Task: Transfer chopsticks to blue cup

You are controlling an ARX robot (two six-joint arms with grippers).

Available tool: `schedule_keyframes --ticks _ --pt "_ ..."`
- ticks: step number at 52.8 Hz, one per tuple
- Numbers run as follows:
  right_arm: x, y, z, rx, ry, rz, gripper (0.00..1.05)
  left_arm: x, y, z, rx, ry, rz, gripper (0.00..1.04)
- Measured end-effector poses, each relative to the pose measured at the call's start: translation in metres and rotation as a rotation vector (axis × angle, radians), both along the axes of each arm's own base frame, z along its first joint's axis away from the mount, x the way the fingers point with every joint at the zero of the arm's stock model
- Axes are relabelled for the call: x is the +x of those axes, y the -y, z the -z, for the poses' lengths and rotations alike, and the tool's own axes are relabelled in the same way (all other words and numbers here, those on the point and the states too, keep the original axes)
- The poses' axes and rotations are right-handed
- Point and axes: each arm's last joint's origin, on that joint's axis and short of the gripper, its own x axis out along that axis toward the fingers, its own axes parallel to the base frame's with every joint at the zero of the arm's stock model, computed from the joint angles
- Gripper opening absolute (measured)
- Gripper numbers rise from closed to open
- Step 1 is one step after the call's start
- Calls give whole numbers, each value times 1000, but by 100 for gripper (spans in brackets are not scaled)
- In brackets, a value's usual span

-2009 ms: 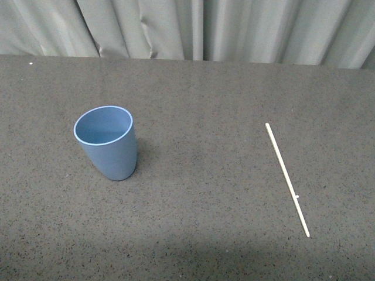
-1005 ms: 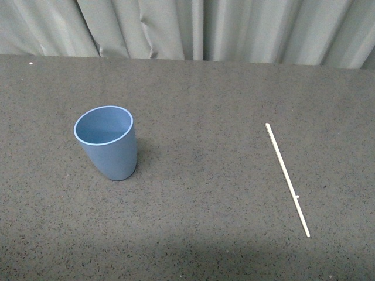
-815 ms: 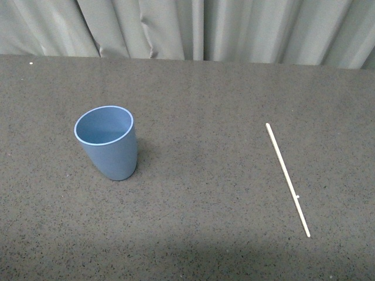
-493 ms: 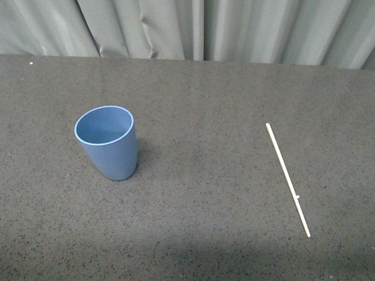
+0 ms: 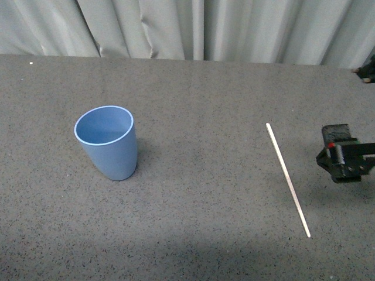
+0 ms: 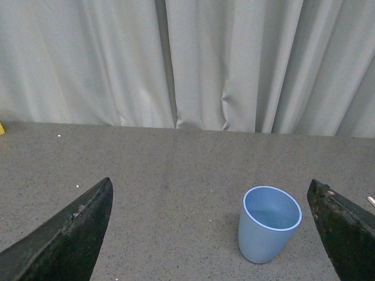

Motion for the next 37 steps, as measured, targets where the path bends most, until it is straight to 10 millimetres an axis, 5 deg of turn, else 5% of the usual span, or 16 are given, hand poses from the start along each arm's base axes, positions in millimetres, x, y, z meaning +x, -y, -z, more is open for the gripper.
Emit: schedule_keyframes --ticks 20,37 --pt "58 -28 37 26 -192 5 95 0 0 0 0 0 0 98" --pt "63 -42 57 9 -267 -2 95 0 0 0 0 0 0 98"
